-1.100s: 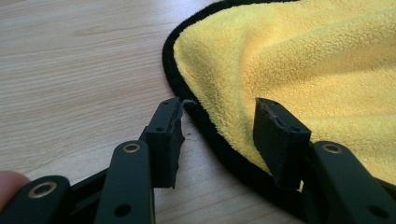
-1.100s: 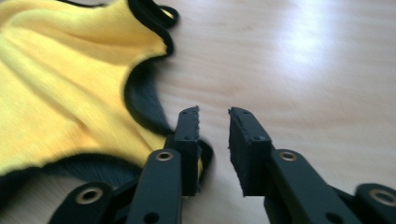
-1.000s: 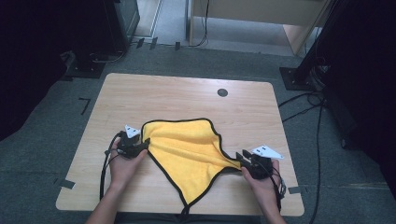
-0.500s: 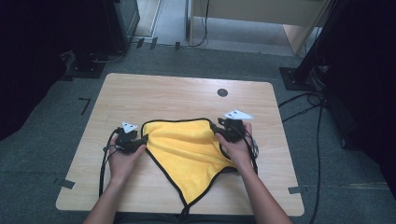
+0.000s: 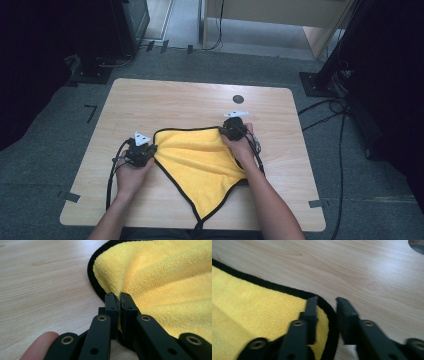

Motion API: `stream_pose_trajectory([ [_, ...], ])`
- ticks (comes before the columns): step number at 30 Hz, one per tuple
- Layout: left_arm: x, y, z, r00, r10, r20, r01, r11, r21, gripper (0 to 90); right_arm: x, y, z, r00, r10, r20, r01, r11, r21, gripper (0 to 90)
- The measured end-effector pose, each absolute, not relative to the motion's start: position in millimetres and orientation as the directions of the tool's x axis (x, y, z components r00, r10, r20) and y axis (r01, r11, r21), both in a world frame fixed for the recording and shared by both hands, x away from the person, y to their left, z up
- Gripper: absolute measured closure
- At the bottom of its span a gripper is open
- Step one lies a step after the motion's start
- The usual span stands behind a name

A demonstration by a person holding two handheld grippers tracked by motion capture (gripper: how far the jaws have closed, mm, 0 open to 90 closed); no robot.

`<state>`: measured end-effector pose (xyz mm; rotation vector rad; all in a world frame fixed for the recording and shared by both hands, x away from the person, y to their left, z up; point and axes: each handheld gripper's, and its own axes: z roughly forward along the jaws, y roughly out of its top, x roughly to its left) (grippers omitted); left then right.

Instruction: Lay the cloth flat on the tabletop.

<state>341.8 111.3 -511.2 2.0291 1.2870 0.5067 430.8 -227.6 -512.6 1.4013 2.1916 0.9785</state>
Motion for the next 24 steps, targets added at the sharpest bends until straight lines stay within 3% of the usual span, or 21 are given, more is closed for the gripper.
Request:
stream_pose_trajectory([
  [4,332,121,-511,0.440,0.896,-0.055,0.646,-0.274,0.712,87.1,442,-210,-508,-0.469,0.883,-0.028,0.622,0.353,0.699,86.7],
  [11,299,135,-509,0.450,0.893,-0.032,0.648,-0.301,0.700,87.1,481,-142,-500,-0.533,0.837,-0.127,0.554,0.458,0.695,87.2],
  [18,275,144,-509,0.443,0.894,-0.061,0.662,-0.281,0.695,87.1,507,-63,-499,-0.578,0.807,-0.120,0.525,0.481,0.702,87.5],
  [24,273,142,-508,0.510,0.858,-0.066,0.644,-0.330,0.690,86.8,513,-18,-502,-0.627,0.772,-0.100,0.491,0.492,0.719,87.2],
])
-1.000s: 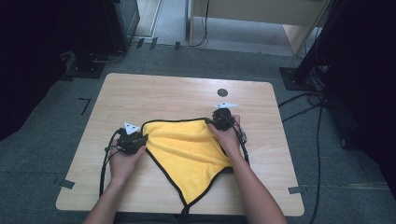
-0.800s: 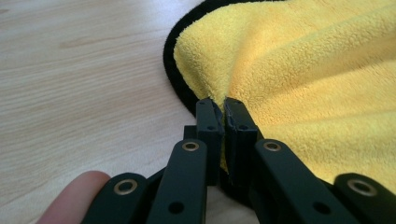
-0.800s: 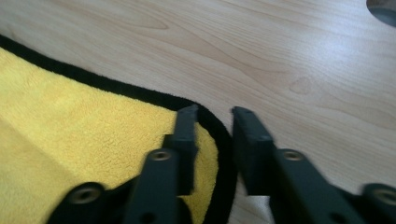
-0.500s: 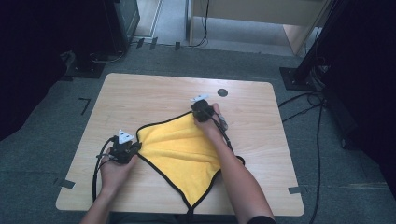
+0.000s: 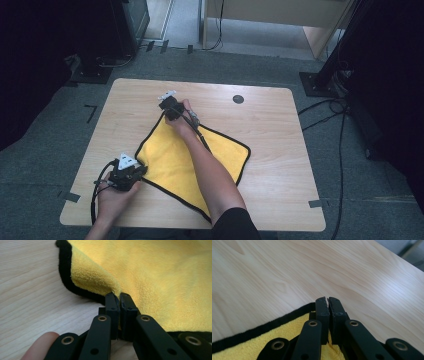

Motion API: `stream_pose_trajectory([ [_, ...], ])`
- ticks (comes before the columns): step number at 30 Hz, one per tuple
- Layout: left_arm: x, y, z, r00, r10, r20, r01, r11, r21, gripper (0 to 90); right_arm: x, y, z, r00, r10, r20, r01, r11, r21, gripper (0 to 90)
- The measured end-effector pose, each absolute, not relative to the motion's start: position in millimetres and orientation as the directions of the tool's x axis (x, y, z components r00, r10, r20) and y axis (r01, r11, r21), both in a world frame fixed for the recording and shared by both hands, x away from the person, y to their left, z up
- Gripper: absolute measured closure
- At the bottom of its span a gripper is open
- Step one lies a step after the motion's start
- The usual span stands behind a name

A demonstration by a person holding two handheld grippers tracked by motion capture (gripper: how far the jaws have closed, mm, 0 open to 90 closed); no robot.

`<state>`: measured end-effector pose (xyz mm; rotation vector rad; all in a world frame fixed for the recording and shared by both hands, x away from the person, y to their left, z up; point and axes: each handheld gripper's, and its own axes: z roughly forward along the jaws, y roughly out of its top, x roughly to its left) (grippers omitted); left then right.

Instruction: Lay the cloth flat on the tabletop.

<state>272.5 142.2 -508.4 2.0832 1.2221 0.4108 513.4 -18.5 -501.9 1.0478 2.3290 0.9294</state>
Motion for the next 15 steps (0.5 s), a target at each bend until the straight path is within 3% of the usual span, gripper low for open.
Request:
stream_pose_trajectory([
  [1,272,142,-509,0.521,0.851,-0.065,0.637,-0.337,0.693,86.6,513,-16,-502,-0.632,0.770,-0.094,0.484,0.486,0.728,86.1],
  [3,272,142,-509,0.526,0.848,-0.064,0.630,-0.338,0.699,81.7,510,-17,-498,-0.639,0.769,-0.028,0.492,0.436,0.754,74.2],
  [7,275,149,-505,0.508,0.853,-0.121,0.619,-0.264,0.739,59.2,501,-39,-484,-0.626,0.778,0.055,0.492,0.340,0.802,63.6],
  [15,280,180,-494,0.378,0.916,-0.132,0.572,-0.119,0.811,52.3,453,-131,-459,-0.568,0.822,0.036,0.481,0.296,0.825,58.9],
])
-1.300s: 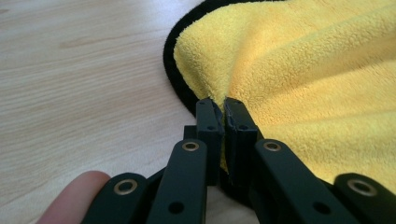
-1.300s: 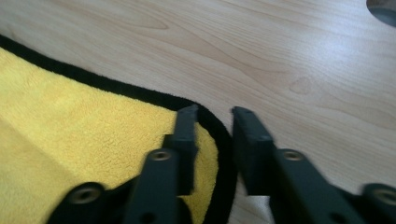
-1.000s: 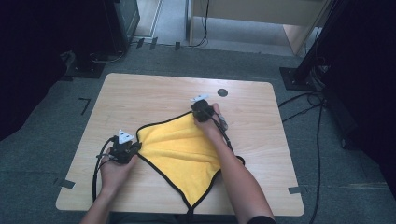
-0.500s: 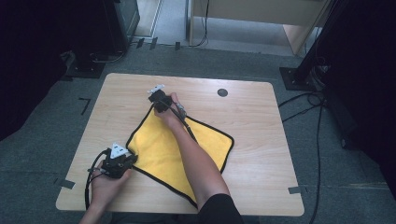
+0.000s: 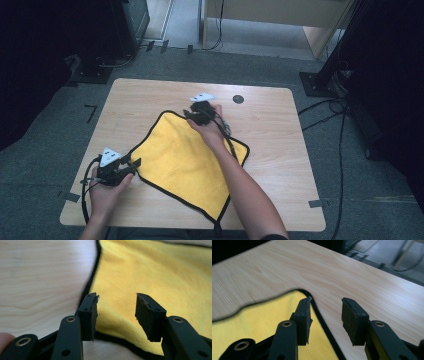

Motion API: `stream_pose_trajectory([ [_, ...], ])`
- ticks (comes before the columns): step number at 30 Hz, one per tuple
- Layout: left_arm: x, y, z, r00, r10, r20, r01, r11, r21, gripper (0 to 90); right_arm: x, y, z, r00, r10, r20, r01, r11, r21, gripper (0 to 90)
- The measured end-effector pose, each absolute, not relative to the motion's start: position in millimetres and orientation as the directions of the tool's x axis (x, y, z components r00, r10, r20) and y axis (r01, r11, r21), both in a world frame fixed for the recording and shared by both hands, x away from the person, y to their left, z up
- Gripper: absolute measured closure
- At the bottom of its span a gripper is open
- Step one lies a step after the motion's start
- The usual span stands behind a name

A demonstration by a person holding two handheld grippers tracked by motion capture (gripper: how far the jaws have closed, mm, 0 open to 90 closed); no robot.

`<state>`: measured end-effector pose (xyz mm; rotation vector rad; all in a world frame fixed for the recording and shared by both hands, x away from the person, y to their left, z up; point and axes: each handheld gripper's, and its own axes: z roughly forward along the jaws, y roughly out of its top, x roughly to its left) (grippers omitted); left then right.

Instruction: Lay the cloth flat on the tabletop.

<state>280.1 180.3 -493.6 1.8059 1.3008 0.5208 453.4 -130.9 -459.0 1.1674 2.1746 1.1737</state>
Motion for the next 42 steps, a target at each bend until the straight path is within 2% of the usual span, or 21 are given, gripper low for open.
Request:
stream_pose_trajectory([
  [4,283,194,-492,0.296,0.944,-0.147,0.582,-0.056,0.811,52.2,420,-192,-462,-0.510,0.859,0.037,0.510,0.267,0.818,58.8],
  [9,292,191,-503,0.294,0.951,-0.095,0.620,-0.114,0.776,52.3,377,-264,-480,-0.416,0.907,0.059,0.593,0.222,0.774,59.0],
  [16,300,187,-511,0.293,0.955,-0.054,0.666,-0.163,0.728,52.4,341,-305,-507,-0.369,0.928,0.049,0.662,0.226,0.715,60.0],
  [18,299,186,-512,0.298,0.954,-0.044,0.670,-0.176,0.721,52.8,338,-308,-512,-0.357,0.933,0.052,0.675,0.219,0.705,66.8],
  [19,298,186,-512,0.300,0.953,-0.038,0.669,-0.182,0.721,53.1,336,-309,-513,-0.365,0.929,0.063,0.671,0.215,0.709,77.1],
  [20,297,186,-512,0.302,0.953,-0.031,0.669,-0.189,0.719,53.3,335,-309,-513,-0.378,0.924,0.063,0.663,0.223,0.715,83.0],
  [21,296,186,-512,0.301,0.953,-0.028,0.668,-0.190,0.719,53.7,336,-308,-513,-0.377,0.925,0.054,0.660,0.227,0.716,84.7],
  [27,292,182,-512,0.319,0.948,-0.020,0.662,-0.208,0.720,54.4,367,-305,-513,-0.341,0.940,-0.004,0.651,0.239,0.721,87.0],
  [36,285,169,-513,0.445,0.894,-0.049,0.634,-0.276,0.723,48.8,440,-294,-514,-0.287,0.957,-0.046,0.650,0.230,0.725,87.0],
  [38,283,165,-514,0.492,0.870,-0.025,0.612,-0.325,0.721,44.8,459,-292,-513,-0.266,0.963,-0.043,0.657,0.214,0.723,87.2],
  [42,282,163,-515,0.528,0.849,-0.025,0.591,-0.346,0.729,42.5,481,-295,-513,-0.213,0.977,0.002,0.676,0.146,0.722,85.5],
])
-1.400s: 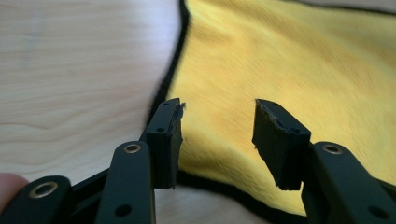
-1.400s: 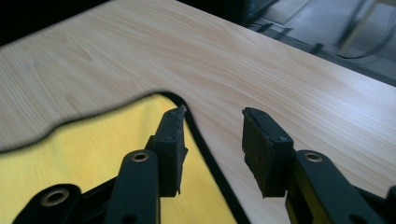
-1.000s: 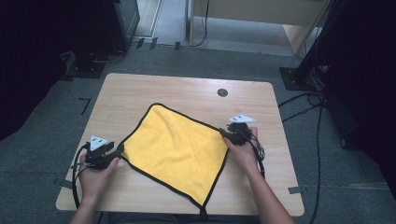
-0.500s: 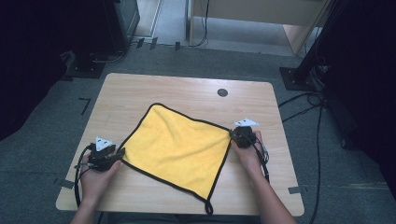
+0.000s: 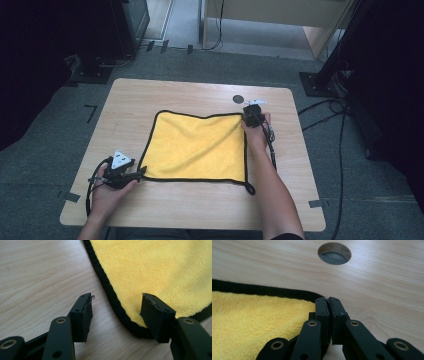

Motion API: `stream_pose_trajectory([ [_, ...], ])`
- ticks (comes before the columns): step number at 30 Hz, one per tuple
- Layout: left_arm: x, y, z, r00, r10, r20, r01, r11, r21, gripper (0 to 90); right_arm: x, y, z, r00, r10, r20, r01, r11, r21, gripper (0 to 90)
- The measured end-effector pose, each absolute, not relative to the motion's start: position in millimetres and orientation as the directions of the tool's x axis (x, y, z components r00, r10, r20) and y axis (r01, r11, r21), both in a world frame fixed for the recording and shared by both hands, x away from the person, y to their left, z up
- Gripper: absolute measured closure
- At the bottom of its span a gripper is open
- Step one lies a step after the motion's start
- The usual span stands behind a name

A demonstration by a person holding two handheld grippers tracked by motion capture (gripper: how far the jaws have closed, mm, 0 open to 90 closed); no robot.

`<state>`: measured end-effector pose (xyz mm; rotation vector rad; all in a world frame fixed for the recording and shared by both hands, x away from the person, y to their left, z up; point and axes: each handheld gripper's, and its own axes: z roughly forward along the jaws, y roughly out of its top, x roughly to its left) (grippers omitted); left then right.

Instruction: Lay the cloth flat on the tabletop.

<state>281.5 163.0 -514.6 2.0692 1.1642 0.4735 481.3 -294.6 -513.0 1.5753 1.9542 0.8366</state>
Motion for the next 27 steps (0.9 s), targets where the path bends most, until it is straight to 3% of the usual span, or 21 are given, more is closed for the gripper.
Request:
stream_pose_trajectory([
  [2,281,165,-514,0.530,0.847,-0.034,0.590,-0.341,0.732,42.2,483,-298,-513,-0.182,0.983,0.019,0.675,0.111,0.730,73.4],
  [4,280,166,-514,0.527,0.849,-0.047,0.590,-0.325,0.739,41.8,475,-302,-511,-0.182,0.983,0.033,0.651,0.095,0.753,68.1],
  [11,281,169,-512,0.509,0.858,-0.068,0.587,-0.288,0.757,43.9,402,-314,-498,-0.257,0.966,0.043,0.607,0.126,0.784,60.8],
  [19,281,166,-513,0.499,0.864,-0.068,0.597,-0.286,0.749,51.1,297,-305,-499,-0.392,0.914,0.099,0.616,0.181,0.767,57.9],
  [25,280,161,-515,0.505,0.863,-0.030,0.597,-0.324,0.734,56.5,255,-296,-512,-0.427,0.901,0.081,0.644,0.240,0.727,59.1],
  [27,279,160,-514,0.508,0.861,-0.016,0.592,-0.336,0.733,57.6,245,-294,-516,-0.426,0.902,0.069,0.640,0.246,0.728,63.2],
])
